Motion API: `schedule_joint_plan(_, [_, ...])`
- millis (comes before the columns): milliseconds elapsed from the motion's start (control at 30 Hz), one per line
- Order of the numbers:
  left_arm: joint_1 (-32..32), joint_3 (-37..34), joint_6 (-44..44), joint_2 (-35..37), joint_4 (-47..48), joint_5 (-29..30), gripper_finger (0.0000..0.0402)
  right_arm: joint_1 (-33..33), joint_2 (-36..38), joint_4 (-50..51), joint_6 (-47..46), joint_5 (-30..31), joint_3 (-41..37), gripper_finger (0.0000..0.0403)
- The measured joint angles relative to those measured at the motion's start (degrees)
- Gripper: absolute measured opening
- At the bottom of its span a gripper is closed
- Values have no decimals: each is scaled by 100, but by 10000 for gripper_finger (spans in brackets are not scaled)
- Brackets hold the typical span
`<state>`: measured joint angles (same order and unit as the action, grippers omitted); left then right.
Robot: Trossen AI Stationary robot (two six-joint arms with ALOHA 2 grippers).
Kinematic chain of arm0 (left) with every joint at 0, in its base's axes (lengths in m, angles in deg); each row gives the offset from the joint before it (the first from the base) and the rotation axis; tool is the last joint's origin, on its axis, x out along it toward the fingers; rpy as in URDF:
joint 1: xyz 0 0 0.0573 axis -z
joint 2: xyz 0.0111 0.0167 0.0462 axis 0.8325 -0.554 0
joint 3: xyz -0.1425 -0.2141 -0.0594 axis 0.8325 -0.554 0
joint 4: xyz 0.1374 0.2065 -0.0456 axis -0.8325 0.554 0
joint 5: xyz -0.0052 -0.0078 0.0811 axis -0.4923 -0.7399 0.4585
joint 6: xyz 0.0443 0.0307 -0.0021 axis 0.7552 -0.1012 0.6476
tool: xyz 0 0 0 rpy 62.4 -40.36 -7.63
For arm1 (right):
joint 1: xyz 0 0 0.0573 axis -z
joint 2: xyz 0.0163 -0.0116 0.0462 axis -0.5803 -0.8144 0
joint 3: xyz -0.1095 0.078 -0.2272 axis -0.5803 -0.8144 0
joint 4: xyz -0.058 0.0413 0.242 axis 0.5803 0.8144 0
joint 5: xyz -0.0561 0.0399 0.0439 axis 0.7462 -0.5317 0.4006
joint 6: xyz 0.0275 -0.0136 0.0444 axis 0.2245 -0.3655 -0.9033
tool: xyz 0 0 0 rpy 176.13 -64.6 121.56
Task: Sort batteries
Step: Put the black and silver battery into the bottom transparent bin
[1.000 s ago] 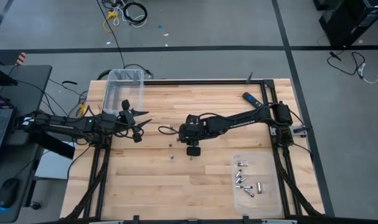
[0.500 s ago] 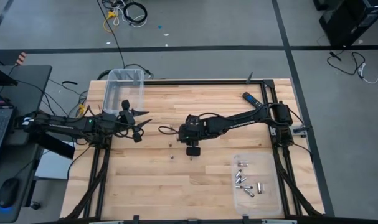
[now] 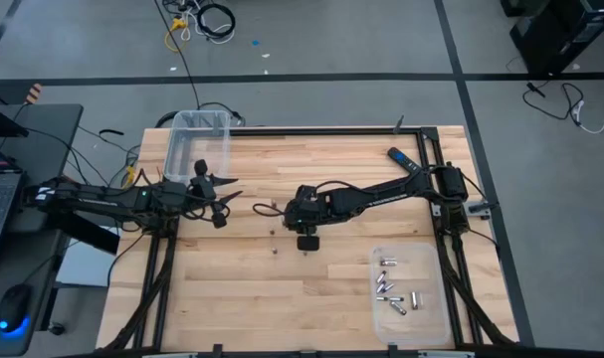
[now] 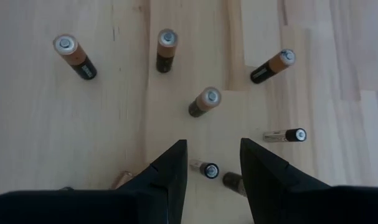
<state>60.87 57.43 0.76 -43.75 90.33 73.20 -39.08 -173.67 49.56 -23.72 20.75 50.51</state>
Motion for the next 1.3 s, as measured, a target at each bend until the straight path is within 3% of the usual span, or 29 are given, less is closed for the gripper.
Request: schedule_joint_plan(1300, [0, 0, 0, 0, 81, 0, 161, -7, 2, -120, -359, 44, -254, 117])
